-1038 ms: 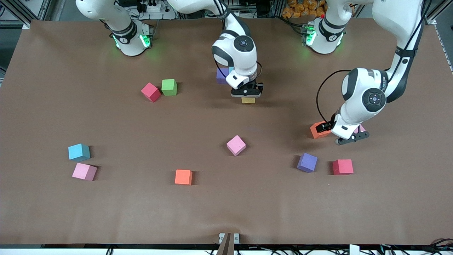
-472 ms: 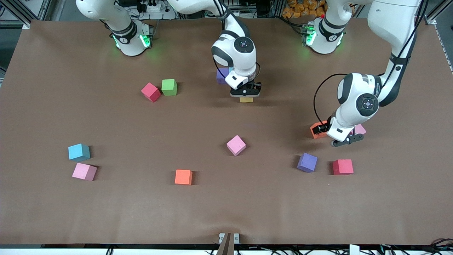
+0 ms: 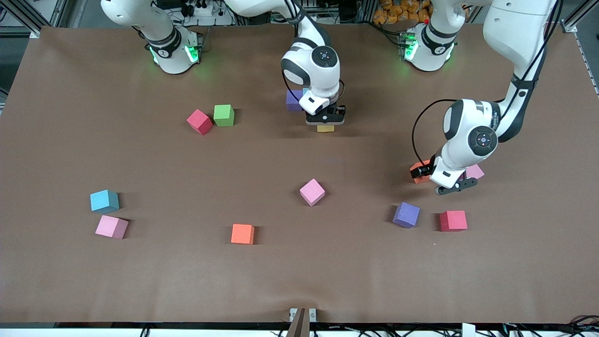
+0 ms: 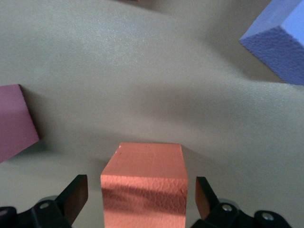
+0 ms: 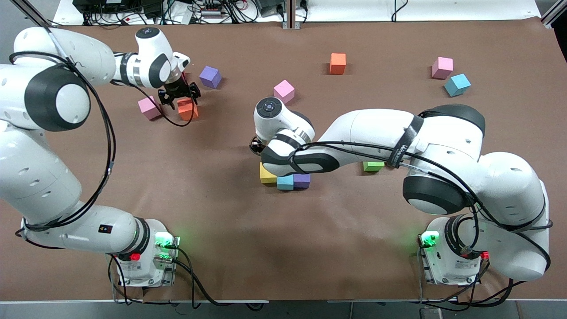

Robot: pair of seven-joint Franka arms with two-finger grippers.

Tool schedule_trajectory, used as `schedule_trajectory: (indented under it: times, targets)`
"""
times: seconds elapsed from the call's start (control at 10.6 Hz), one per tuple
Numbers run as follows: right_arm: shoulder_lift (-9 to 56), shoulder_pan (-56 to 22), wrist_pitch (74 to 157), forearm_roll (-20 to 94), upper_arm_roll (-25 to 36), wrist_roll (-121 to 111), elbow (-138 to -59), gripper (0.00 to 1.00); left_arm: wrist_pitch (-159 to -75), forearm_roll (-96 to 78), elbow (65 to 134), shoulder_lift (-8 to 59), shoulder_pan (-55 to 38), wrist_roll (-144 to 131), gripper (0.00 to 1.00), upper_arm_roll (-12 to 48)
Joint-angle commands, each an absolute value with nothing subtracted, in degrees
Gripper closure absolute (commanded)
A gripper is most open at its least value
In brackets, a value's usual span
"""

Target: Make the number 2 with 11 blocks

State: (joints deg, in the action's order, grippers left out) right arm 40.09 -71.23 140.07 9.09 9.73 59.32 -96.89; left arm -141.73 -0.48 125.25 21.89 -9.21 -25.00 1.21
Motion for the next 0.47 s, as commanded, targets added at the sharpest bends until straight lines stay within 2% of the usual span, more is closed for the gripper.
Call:
schedule_trajectory:
  times: [0.0,0.38]
  targets:
    - [39.8,-72.3,138.9,9.3,10.0,59.4,-97.2,0.58,-143.4,-2.5,124.7,23.7,-9.9,-25.1,0.04,1.9]
    - [39.8,-73.1,138.9,9.5,10.0,59.7,-97.2,0.58,-144.8,-3.6,124.6,25.0,-10.1,-25.1,0.06,2.0]
